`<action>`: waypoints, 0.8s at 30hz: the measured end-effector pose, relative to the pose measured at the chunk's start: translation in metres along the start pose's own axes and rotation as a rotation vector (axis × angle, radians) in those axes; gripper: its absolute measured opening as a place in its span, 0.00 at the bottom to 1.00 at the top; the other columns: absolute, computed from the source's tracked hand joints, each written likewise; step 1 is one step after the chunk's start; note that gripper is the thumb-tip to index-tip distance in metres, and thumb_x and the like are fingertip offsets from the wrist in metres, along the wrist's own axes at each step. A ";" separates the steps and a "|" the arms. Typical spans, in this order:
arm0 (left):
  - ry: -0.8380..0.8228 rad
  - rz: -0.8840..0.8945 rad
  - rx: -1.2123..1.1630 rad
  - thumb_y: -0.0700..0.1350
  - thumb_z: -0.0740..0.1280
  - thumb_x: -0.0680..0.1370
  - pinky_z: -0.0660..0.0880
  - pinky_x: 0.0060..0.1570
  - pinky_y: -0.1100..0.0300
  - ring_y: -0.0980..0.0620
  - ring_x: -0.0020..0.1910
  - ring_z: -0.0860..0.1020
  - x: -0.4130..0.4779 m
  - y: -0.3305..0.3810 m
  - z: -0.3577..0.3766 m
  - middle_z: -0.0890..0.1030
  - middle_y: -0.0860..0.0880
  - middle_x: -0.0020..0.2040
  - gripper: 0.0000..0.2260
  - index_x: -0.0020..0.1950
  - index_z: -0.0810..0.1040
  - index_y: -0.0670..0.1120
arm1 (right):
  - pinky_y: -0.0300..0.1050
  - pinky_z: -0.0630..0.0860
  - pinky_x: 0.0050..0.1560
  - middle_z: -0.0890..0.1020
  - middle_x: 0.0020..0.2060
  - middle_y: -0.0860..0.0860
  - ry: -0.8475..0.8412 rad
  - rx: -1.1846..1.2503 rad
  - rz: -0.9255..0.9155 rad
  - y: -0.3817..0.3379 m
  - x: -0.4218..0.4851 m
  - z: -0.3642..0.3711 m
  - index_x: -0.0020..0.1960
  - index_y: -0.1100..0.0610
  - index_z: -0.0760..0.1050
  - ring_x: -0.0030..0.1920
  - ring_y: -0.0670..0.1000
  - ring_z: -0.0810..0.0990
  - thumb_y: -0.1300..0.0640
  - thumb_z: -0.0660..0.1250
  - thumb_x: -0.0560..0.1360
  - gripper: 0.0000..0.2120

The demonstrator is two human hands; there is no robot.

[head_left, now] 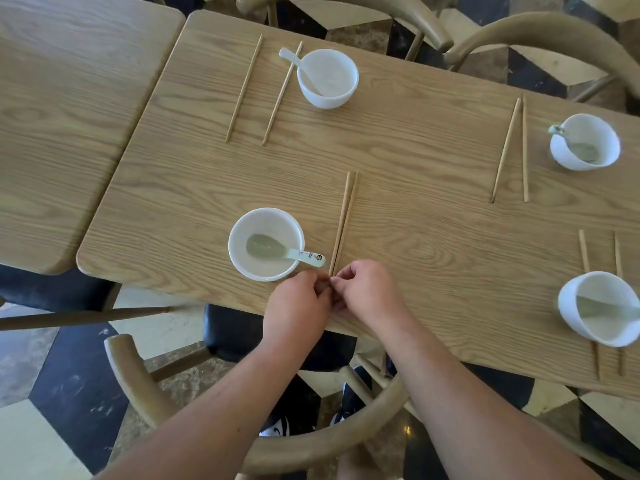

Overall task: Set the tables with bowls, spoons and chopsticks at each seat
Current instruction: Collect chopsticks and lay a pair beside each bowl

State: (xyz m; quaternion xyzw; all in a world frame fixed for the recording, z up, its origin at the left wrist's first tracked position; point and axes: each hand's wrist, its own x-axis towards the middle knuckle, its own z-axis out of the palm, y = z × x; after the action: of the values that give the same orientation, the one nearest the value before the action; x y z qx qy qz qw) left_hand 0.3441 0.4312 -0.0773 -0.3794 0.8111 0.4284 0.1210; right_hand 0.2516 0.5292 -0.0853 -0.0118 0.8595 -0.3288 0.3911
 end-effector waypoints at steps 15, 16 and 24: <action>-0.041 -0.044 -0.154 0.49 0.73 0.79 0.79 0.43 0.60 0.59 0.41 0.84 0.009 -0.010 -0.001 0.86 0.58 0.39 0.05 0.47 0.88 0.58 | 0.49 0.86 0.39 0.86 0.36 0.57 -0.211 0.355 0.147 0.003 -0.008 -0.018 0.46 0.61 0.79 0.32 0.52 0.86 0.63 0.71 0.82 0.06; -0.038 -0.039 -0.157 0.49 0.73 0.79 0.79 0.43 0.60 0.59 0.41 0.84 0.009 -0.010 0.000 0.86 0.58 0.39 0.05 0.48 0.88 0.58 | 0.48 0.86 0.38 0.87 0.37 0.57 -0.226 0.358 0.145 0.003 -0.007 -0.019 0.47 0.61 0.79 0.32 0.52 0.86 0.63 0.71 0.82 0.05; -0.032 -0.002 -0.148 0.49 0.73 0.80 0.75 0.41 0.63 0.62 0.41 0.83 0.010 -0.015 0.001 0.86 0.60 0.39 0.05 0.51 0.89 0.57 | 0.47 0.86 0.37 0.88 0.38 0.59 -0.290 0.377 0.147 0.008 0.000 -0.022 0.50 0.62 0.79 0.35 0.53 0.88 0.63 0.71 0.82 0.03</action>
State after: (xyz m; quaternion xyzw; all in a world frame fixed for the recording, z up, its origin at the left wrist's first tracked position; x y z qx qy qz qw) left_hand 0.3482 0.4222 -0.0922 -0.3812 0.7748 0.4930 0.1062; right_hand 0.2388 0.5476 -0.0790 0.0769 0.7164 -0.4489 0.5285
